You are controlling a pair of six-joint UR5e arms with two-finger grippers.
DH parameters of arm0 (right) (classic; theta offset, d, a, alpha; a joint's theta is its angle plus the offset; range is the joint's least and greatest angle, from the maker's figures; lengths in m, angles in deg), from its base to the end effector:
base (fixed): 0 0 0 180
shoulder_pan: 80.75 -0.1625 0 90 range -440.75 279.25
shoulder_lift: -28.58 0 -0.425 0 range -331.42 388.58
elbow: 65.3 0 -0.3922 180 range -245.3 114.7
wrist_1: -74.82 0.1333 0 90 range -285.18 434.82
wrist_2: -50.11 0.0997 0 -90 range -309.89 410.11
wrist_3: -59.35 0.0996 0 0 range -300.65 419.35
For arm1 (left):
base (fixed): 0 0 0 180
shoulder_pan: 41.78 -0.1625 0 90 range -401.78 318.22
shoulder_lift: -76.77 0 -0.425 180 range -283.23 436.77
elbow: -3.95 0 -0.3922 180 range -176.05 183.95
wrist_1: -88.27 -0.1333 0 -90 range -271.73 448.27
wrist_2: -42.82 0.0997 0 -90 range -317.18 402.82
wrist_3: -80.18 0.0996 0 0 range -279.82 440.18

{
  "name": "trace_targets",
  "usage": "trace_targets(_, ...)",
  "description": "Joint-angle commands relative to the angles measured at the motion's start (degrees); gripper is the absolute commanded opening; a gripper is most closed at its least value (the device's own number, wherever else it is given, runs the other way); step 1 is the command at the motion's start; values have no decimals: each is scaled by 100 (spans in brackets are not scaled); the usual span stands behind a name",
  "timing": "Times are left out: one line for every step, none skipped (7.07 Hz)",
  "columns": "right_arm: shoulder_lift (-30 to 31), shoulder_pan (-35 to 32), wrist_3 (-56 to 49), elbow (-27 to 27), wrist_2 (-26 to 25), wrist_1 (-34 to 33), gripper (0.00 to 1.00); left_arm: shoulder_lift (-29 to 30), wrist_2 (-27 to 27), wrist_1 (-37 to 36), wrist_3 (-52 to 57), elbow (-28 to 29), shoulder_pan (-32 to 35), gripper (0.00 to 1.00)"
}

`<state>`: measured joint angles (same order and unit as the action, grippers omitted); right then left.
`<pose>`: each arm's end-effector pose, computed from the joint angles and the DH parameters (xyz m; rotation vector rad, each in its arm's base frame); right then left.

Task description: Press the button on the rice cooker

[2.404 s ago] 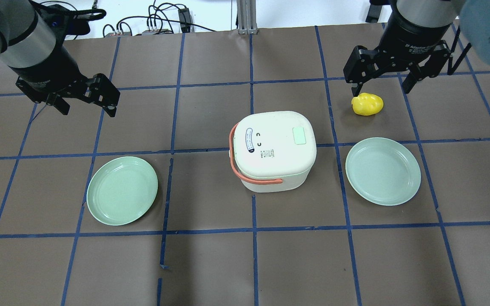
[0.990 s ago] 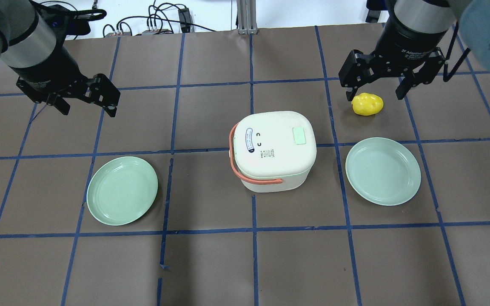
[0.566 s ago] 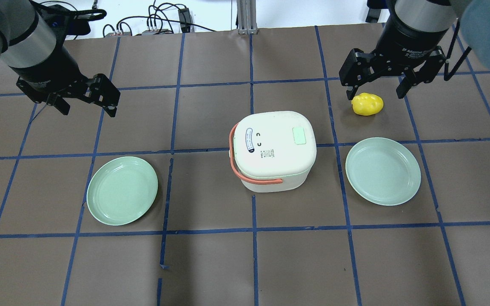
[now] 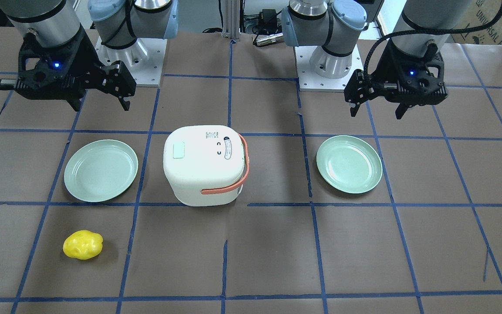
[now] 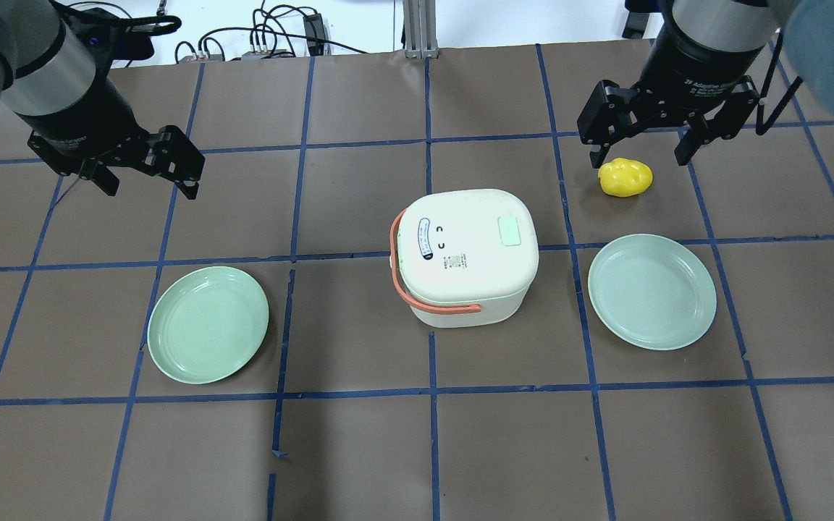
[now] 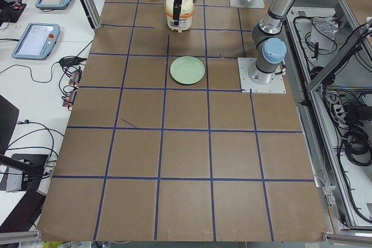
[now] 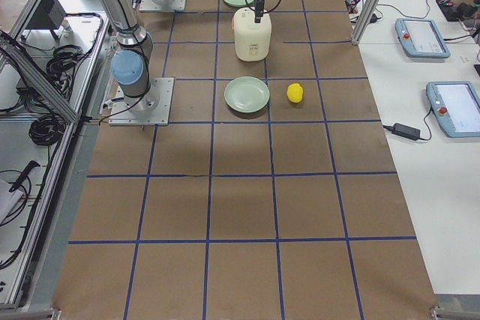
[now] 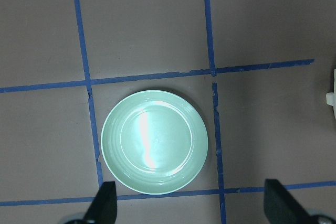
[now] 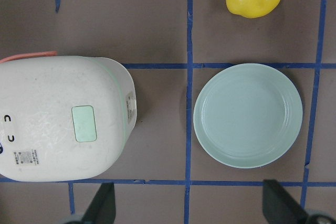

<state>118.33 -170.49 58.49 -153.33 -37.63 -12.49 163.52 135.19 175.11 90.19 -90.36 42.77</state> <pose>0.1350 -0.4925 0.4981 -0.0157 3.1018 0.0257 -0.0838 -0.4815 0.4838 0.1220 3.0929 -0.0476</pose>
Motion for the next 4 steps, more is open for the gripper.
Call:
trace_targets(8,0,-2,-31,3,-5,99,0,0,0,0,0,0,100)
trace_targets(8,0,50,-31,20,21,55,0,0,0,0,0,0,100)
trace_targets(8,0,68,-31,55,30,16,0,0,0,0,0,0,100)
trace_targets(-1,-9,138,-39,91,117,8,0,0,0,0,0,0,100)
